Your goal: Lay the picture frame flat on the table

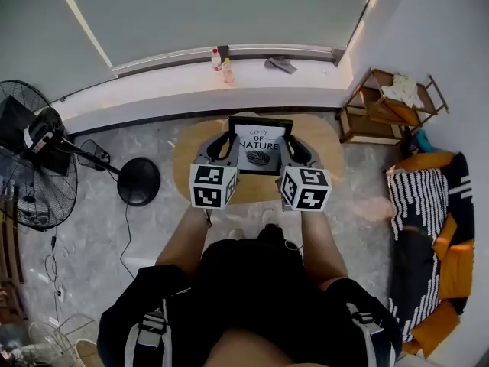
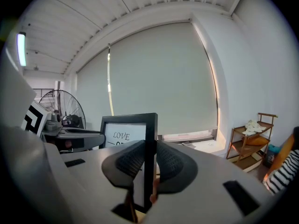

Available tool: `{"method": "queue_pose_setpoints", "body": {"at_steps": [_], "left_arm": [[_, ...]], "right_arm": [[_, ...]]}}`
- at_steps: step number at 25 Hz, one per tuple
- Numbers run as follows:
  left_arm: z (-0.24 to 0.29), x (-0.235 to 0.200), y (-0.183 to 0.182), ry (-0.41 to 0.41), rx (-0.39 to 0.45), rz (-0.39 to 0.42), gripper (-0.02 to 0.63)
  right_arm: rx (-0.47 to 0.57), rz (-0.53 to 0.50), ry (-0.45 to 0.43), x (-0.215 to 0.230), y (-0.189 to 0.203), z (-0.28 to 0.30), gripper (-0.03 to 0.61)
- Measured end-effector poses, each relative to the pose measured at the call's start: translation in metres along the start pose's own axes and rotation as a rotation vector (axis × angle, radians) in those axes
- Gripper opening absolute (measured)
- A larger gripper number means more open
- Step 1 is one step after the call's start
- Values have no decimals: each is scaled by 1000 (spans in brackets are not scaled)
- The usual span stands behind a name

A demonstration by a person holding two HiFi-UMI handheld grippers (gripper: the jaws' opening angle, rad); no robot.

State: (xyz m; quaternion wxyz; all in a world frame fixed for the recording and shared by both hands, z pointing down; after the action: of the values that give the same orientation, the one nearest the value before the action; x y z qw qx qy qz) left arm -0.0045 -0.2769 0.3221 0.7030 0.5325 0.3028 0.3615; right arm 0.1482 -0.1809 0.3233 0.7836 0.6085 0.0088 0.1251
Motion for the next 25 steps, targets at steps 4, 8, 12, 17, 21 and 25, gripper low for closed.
{"method": "queue_pose_setpoints", "body": {"at_steps": [4, 8, 12, 17, 21, 25], "left_arm": [[46, -7, 13, -8, -55, -35, 90], [84, -8, 33, -32, -118, -56, 89], [126, -8, 69, -44, -199, -95, 91], [174, -4, 121, -61, -325, -155, 91], [220, 1, 168, -73, -420, -183, 89], [262, 1, 224, -69, -505, -233, 91]], "right_arm": [[-59, 3, -25, 29, 9, 41, 92], [-126, 26, -50, 57, 29, 75, 92], [-217, 49, -70, 88, 61, 111, 92], [-348, 84, -100, 126, 112, 149, 92], [-448, 116, -106, 161, 161, 183, 92], [-552, 146, -116, 192, 216, 218, 92]]}}
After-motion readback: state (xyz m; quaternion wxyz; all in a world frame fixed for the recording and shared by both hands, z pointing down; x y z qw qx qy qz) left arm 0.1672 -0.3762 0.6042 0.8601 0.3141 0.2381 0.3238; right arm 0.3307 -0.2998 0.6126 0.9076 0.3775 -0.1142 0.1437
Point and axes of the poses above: the fingertips, and each gripper's own axes: z forward along the fingers, x to its right, y out of its underside, the point moved 6 cm from there along -z, backward along the fingers, and after that the axes turned 2 degrees about x, right-handed, at the moved point
